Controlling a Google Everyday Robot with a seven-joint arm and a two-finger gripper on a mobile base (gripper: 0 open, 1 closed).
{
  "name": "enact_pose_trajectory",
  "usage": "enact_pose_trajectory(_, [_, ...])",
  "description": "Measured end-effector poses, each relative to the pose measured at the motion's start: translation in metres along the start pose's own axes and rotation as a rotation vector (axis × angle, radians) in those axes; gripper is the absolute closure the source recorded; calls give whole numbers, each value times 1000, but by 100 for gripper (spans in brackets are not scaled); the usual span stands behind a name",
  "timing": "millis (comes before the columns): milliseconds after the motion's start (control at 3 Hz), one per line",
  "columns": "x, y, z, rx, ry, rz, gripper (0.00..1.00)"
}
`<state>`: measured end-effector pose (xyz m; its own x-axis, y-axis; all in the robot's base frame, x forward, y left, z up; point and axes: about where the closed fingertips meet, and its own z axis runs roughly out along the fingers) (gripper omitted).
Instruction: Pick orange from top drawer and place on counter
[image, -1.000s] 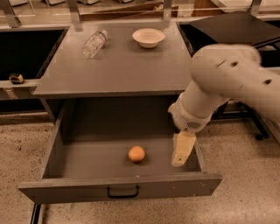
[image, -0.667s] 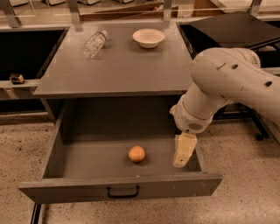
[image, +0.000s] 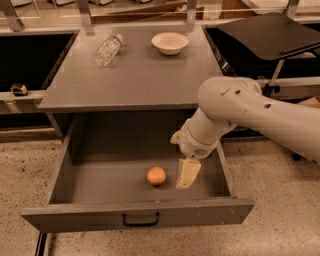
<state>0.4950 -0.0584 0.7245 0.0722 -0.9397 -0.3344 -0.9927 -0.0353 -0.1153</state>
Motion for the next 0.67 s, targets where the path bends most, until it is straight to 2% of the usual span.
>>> enact_pose_trajectory(333, [-8, -10, 46, -11, -38, -29, 38])
enact_pose_trajectory(667, [-12, -15, 82, -19, -55, -46, 36])
